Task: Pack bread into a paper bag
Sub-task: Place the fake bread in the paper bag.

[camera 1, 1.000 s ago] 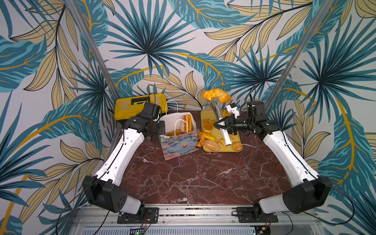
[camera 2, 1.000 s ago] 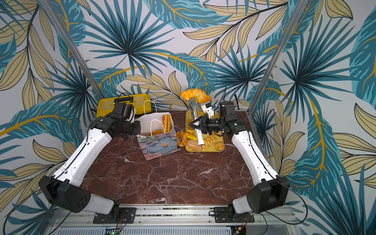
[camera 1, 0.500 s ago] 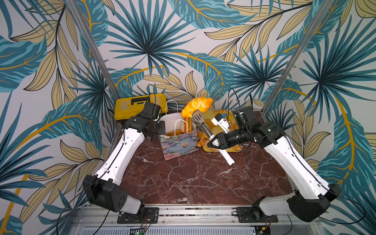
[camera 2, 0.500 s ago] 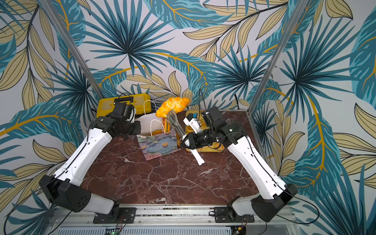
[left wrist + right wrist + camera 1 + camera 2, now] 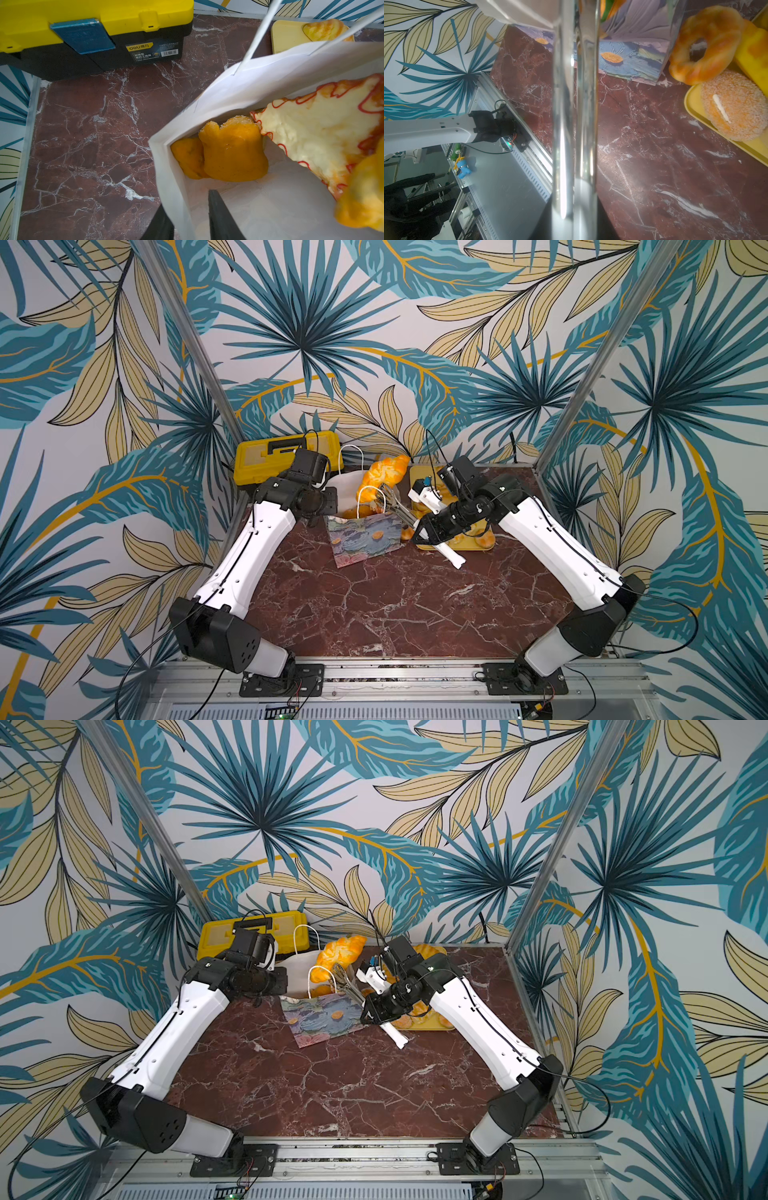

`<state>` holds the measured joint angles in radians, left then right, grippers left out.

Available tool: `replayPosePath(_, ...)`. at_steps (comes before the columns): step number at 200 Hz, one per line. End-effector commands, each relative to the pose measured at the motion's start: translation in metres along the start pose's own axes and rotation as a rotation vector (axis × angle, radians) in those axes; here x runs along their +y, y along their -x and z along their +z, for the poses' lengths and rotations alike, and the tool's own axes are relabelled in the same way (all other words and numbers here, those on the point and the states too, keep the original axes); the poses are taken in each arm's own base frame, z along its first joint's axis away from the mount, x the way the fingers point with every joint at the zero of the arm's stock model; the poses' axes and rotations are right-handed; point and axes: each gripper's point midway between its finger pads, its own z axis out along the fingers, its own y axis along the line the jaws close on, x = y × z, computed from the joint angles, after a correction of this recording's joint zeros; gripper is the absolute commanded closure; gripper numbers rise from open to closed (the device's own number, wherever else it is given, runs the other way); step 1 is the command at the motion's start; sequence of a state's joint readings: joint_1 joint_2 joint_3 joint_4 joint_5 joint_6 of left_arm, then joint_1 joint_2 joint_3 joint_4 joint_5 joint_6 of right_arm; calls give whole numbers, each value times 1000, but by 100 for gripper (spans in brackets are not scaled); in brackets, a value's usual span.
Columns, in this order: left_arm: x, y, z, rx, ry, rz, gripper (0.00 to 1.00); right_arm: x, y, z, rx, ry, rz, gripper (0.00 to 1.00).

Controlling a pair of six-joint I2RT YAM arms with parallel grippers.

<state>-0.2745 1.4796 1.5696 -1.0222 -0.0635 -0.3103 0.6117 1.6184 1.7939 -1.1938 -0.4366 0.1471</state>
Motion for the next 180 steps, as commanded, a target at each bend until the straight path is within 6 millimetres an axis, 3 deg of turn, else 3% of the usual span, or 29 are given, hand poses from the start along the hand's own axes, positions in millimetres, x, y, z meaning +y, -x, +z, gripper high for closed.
replayPosePath(1, -4, 12, -11, -35, -13, 11, 68, 4, 3, -8, -18, -15, -52, 85)
replayPosePath(22, -6, 12, -10, -33, -20, 9, 68, 3, 1, -8, -12, -19, -53, 69)
replayPosePath(52, -6, 12, -8, -31, -23, 8, 68, 2, 1, -9, -12, -27, -56, 62)
replayPosePath(117, -6, 12, -10, -33, -20, 7, 68, 3, 3, -14, -29, -38, -62, 61)
replayPosePath(180, -6, 12, -11, -34, -25, 8, 68, 1, 11, -31, -96, -91, -72, 61)
